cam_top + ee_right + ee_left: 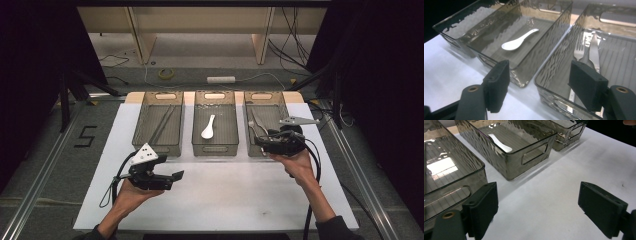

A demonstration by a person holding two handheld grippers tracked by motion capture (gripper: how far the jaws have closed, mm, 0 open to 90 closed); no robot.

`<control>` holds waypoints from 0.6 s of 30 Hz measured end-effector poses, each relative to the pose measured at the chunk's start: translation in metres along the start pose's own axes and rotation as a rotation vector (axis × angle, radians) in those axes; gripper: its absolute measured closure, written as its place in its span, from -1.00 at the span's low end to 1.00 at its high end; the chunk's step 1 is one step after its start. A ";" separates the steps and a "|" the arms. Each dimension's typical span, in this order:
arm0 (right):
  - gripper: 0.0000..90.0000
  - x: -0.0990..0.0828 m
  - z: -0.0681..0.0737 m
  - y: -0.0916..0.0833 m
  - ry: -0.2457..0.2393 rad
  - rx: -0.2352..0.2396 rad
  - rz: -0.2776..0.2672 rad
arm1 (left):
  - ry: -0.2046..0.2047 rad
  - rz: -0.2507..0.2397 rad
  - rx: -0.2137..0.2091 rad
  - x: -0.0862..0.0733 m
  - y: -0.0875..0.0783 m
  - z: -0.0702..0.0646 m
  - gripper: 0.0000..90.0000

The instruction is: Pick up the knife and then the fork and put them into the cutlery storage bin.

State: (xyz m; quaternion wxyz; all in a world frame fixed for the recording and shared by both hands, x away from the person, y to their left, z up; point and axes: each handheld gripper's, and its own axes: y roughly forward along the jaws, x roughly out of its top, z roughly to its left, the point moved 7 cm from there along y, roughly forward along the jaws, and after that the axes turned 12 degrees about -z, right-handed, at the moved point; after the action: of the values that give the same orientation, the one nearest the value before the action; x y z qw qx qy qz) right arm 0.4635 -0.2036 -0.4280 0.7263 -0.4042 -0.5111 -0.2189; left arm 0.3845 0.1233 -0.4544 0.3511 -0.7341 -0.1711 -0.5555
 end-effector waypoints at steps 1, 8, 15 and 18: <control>-0.30 -0.001 0.003 -0.001 0.002 0.007 -0.002 | -0.001 0.001 -0.002 0.000 0.000 0.000 -0.64; -0.38 -0.011 0.022 -0.012 -0.008 0.045 -0.029 | -0.005 0.003 -0.008 0.000 -0.001 -0.002 -0.64; -0.42 -0.025 0.034 -0.025 -0.007 0.066 -0.059 | -0.007 -0.001 -0.013 0.000 -0.002 -0.003 -0.64; -0.42 -0.032 0.037 -0.031 -0.011 0.069 -0.070 | -0.011 0.000 -0.019 -0.001 -0.002 -0.003 -0.64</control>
State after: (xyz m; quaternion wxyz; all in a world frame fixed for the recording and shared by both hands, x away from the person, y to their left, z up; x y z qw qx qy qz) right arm 0.4078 -0.1942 -0.4402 0.7287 -0.3621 -0.5363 -0.2242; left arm 0.3810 0.1228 -0.4539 0.3429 -0.7406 -0.1679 -0.5529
